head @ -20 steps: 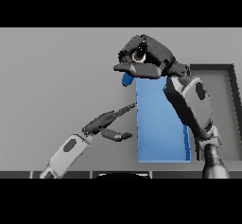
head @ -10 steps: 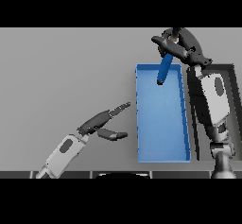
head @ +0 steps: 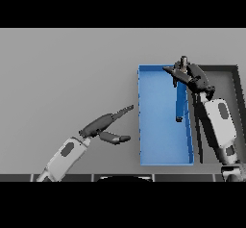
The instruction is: Pick up the blue pipe and place it into the blue bin.
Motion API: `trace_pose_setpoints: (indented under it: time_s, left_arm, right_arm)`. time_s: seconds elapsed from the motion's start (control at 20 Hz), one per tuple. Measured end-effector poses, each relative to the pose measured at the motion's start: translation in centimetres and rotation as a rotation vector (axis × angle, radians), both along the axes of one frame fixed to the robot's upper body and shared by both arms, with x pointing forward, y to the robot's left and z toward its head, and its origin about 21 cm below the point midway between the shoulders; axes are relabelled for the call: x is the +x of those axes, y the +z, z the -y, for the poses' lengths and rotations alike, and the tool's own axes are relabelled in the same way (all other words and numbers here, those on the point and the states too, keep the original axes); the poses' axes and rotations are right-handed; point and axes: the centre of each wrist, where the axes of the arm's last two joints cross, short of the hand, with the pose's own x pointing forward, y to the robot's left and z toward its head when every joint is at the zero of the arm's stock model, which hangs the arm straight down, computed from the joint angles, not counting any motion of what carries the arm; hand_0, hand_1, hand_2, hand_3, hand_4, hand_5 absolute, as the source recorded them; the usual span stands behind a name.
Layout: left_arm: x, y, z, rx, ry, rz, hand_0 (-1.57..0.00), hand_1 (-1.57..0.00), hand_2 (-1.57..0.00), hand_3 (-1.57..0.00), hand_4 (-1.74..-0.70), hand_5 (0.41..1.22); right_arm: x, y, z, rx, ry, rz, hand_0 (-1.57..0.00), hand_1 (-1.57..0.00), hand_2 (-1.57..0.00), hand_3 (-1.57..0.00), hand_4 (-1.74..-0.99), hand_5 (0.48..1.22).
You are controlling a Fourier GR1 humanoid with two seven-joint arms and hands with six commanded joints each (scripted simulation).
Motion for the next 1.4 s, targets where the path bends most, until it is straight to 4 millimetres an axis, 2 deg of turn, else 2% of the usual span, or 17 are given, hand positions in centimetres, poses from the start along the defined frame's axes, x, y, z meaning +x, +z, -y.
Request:
trace_pose_setpoints:
  time_s: [0.15,0.25,0.3,0.35,0.4,0.45,0.5,0.6,0.7,0.8,1.05,1.4]
  left_arm:
    - [-0.2,-0.4,0.1,0.007,0.003,-0.012,0.0,0.0,0.0,0.0,-0.83,0.475]
    - [0.0,-0.3,0.5,0.01,0.011,-0.011,0.0,0.0,0.0,0.0,-0.83,0.474]
    - [-0.5,-0.5,0.7,0.005,0.003,-0.009,0.0,0.0,0.0,0.0,-0.83,0.474]
    - [-0.5,-0.3,0.6,0.0,0.008,-0.002,0.0,0.0,0.0,0.0,-0.83,0.476]
    - [-0.2,0.1,0.9,0.0,0.008,-0.002,0.0,0.0,0.0,0.0,-0.83,0.476]
    - [-0.5,-0.1,0.9,-0.004,0.002,-0.003,0.0,0.0,0.0,0.0,-0.83,0.476]
    - [-0.3,-0.1,0.7,0.006,0.01,-0.005,0.0,0.0,0.0,0.0,-0.83,0.476]
    - [-0.6,0.0,0.7,0.002,0.006,0.002,0.0,0.0,0.0,0.0,-0.83,0.477]
    - [-0.2,0.0,0.4,0.007,0.012,-0.004,0.0,0.0,0.0,0.0,-0.83,0.477]
    - [-0.4,-0.3,0.4,-0.002,0.008,-0.003,0.0,0.0,0.0,0.0,-0.83,0.473]
    - [-0.5,0.3,0.7,-0.003,0.004,0.006,0.0,0.0,0.0,0.0,-0.83,0.471]
    - [-0.8,0.1,0.8,0.011,0.008,0.005,0.0,0.0,0.0,0.0,-0.83,0.472]
  right_arm:
    - [-0.9,-2.5,0.3,-0.089,0.012,-0.068,-1.57,-1.57,-1.57,-0.69,-1.653,1.205]
    - [-1.5,-3.9,0.1,-0.132,0.011,-0.134,-1.57,-1.57,-1.57,-1.01,-1.583,1.199]
    - [-1.5,-4.5,0.4,-0.148,-0.008,-0.176,-1.46,-1.38,-1.33,-0.81,-1.534,1.19]
    - [-1.5,-5.4,0.0,-0.128,-0.023,-0.236,-1.17,-1.11,-1.07,-0.65,-1.477,1.178]
    - [-1.4,-5.6,0.3,-0.119,-0.033,-0.285,-0.94,-0.88,-0.85,-0.52,-1.404,1.159]
    - [-1.5,-5.9,-0.1,-0.103,-0.029,-0.329,-0.75,-0.71,-0.68,-0.41,-1.344,1.172]
    - [-1.1,-5.7,-0.2,-0.104,-0.044,-0.358,-0.6,-0.57,-0.55,-0.33,-1.302,1.182]
    - [-1.3,-5.8,-0.8,-0.141,0.008,-0.374,-0.38,-0.36,-0.35,-0.21,-1.234,1.091]
    - [-1.5,-5.4,-1.1,-0.253,0.101,-0.332,-0.25,-0.23,-0.22,-0.13,-1.204,1.002]
    - [-1.8,-5.1,-1.2,-0.311,0.14,-0.307,-0.16,-0.15,-0.14,-0.09,-1.196,0.933]
    - [-1.9,-5.2,-1.3,-0.365,0.159,-0.297,-0.06,-0.05,-0.05,-0.03,-1.188,0.818]
    - [-2.0,-5.2,-1.1,-0.385,0.167,-0.265,-0.02,-0.01,-0.01,-0.01,-1.186,0.766]
